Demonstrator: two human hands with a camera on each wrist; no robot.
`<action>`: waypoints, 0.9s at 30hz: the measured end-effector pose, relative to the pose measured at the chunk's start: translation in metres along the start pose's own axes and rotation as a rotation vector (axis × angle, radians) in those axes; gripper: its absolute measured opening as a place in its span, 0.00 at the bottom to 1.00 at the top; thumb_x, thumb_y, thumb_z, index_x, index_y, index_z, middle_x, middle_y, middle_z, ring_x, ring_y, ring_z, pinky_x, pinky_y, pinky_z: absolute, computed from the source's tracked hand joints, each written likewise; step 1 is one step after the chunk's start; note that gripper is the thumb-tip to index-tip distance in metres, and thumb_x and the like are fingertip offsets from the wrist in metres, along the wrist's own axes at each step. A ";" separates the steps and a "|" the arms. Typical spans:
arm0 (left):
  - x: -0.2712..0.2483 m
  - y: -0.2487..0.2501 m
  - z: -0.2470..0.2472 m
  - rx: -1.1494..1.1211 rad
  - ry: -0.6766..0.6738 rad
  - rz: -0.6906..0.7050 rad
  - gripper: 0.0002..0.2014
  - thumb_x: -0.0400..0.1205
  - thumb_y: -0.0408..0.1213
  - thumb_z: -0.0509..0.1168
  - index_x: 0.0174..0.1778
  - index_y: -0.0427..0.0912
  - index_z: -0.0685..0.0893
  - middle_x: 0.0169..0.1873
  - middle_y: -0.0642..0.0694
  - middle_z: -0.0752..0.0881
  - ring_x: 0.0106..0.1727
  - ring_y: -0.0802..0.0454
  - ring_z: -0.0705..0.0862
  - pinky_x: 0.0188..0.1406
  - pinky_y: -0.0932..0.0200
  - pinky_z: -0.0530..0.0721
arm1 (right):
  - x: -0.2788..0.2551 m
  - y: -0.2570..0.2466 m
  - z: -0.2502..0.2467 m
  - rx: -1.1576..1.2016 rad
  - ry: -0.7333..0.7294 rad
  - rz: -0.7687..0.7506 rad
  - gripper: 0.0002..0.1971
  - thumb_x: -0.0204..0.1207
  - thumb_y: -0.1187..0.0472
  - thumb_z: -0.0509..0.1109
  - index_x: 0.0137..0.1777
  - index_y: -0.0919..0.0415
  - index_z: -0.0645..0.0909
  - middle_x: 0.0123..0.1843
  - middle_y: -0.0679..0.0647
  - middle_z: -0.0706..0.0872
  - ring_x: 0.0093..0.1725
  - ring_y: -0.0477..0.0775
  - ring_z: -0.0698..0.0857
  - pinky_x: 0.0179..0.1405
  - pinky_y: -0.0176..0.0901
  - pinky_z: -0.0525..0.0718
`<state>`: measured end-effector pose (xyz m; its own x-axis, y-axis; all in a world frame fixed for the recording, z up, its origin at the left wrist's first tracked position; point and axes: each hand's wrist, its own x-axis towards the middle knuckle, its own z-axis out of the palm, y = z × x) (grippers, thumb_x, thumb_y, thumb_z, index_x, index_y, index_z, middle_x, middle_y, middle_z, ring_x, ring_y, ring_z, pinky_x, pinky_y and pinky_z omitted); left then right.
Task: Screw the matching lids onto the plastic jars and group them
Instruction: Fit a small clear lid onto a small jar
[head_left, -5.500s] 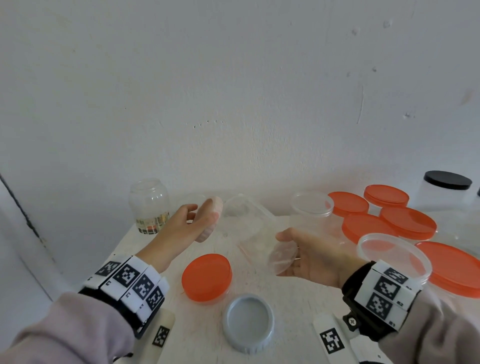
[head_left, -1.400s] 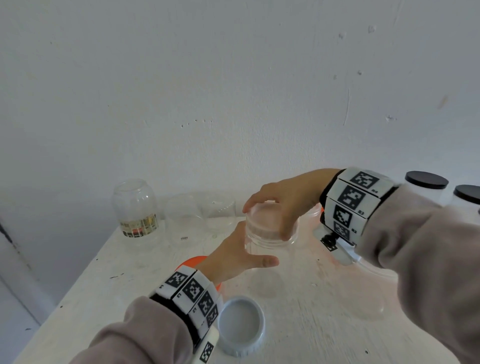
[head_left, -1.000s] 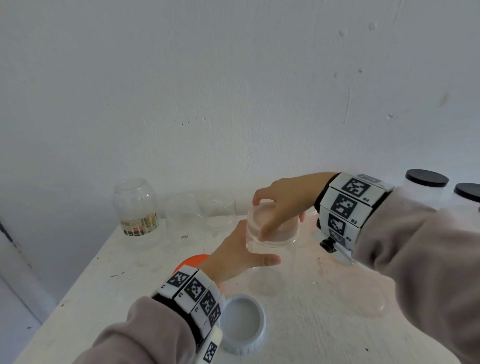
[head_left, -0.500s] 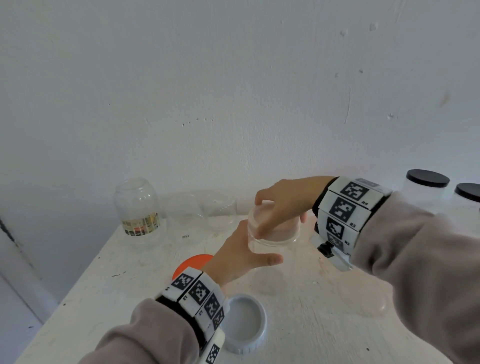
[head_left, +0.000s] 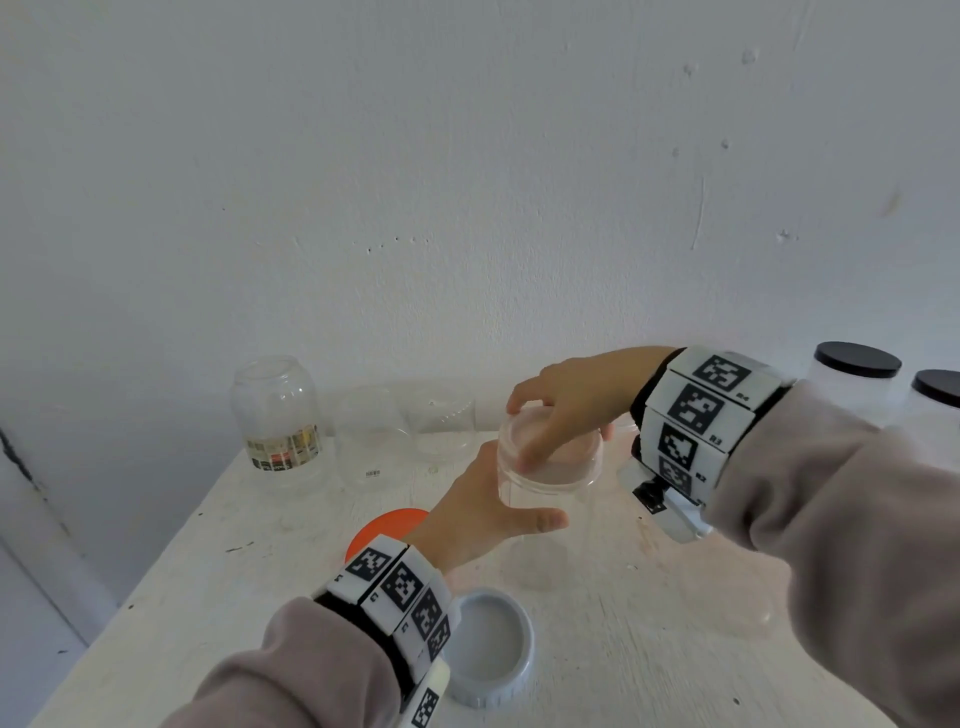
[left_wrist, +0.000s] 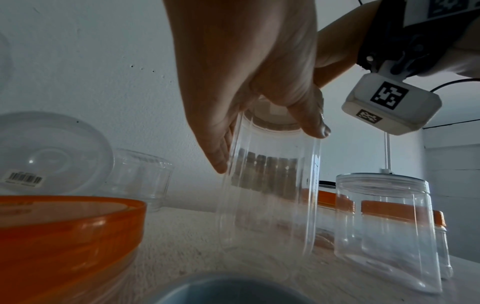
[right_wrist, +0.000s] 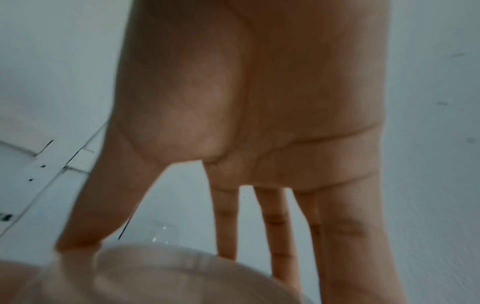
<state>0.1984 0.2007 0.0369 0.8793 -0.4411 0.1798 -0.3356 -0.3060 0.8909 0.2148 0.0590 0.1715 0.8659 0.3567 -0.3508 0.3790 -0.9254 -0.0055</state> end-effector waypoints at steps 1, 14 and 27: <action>0.000 0.000 0.000 -0.002 -0.001 0.000 0.31 0.70 0.44 0.78 0.58 0.71 0.67 0.50 0.90 0.74 0.54 0.89 0.71 0.47 0.90 0.67 | 0.002 -0.001 0.002 -0.025 0.028 0.033 0.35 0.70 0.28 0.66 0.75 0.41 0.66 0.60 0.46 0.75 0.34 0.39 0.76 0.32 0.37 0.72; 0.001 -0.003 0.000 0.022 0.007 -0.046 0.30 0.69 0.47 0.79 0.56 0.75 0.67 0.48 0.88 0.75 0.53 0.90 0.71 0.45 0.90 0.68 | 0.004 0.006 0.002 0.050 -0.034 -0.052 0.36 0.68 0.36 0.74 0.76 0.35 0.64 0.70 0.45 0.72 0.58 0.51 0.82 0.58 0.47 0.81; 0.004 -0.008 0.001 0.020 0.033 -0.103 0.36 0.66 0.51 0.80 0.61 0.73 0.63 0.57 0.73 0.75 0.57 0.79 0.74 0.51 0.77 0.72 | 0.000 0.009 0.003 0.088 -0.077 -0.104 0.40 0.68 0.47 0.79 0.76 0.29 0.60 0.74 0.42 0.66 0.73 0.53 0.69 0.69 0.51 0.74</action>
<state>0.2040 0.2010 0.0299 0.9199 -0.3788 0.1018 -0.2495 -0.3647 0.8971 0.2175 0.0506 0.1685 0.7943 0.4437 -0.4150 0.4324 -0.8927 -0.1268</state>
